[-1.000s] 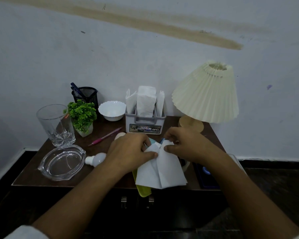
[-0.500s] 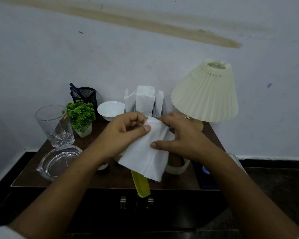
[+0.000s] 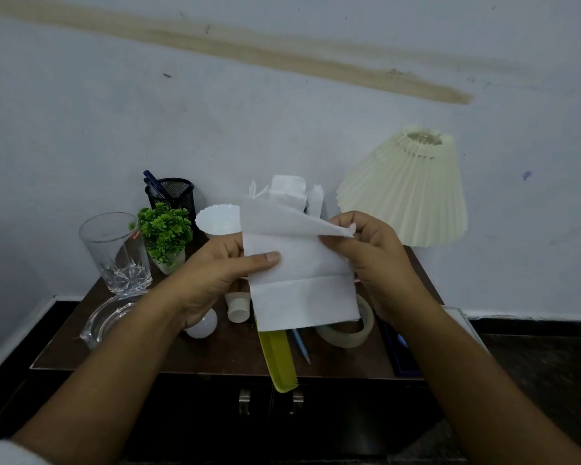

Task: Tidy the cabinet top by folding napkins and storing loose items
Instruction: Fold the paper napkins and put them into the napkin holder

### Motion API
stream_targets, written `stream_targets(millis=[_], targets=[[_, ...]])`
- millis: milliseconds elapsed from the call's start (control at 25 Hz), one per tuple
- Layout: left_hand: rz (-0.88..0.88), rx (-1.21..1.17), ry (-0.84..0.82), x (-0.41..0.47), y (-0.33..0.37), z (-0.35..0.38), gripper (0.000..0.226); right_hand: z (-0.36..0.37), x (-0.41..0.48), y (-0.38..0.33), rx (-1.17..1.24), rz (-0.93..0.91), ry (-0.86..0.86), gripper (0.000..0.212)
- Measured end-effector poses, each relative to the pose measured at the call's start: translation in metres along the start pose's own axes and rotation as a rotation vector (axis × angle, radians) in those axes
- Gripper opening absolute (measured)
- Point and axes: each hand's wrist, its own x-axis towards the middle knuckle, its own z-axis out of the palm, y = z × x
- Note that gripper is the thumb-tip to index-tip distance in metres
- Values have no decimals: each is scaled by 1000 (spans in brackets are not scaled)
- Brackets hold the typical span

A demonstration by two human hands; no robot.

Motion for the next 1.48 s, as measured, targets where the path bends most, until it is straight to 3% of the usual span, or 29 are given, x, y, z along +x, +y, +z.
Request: stream_targets(millis=[200, 320, 480, 680, 880, 1000, 1160, 1360, 1480], targets=[[108, -164, 218, 1, 4, 4, 21, 4, -1, 4, 132, 117, -148, 28], [119, -220, 224, 2, 4, 3, 24, 6, 0, 4, 109, 99, -160, 25], [113, -59, 103, -6, 7, 0, 35, 7, 0, 1, 111, -43, -79, 25], [317, -58, 265, -13, 15, -3, 34, 10, -5, -8, 94, -276, -75, 29], [310, -138, 268, -17, 18, -1, 33, 5, -6, -10, -98, -464, -74, 24], [168, -205, 254, -10, 15, -3, 25, 6, -4, -4, -107, -436, -45, 21], [34, -142, 192, -10, 14, 2, 43, 10, -3, -1, -87, -405, 17, 20], [90, -253, 95, -13, 19, 6, 59, 10, -3, 0, -86, -323, 43, 34], [181, -186, 151, -11, 15, 6, 41, 11, -4, -3, -112, -301, 65, 38]])
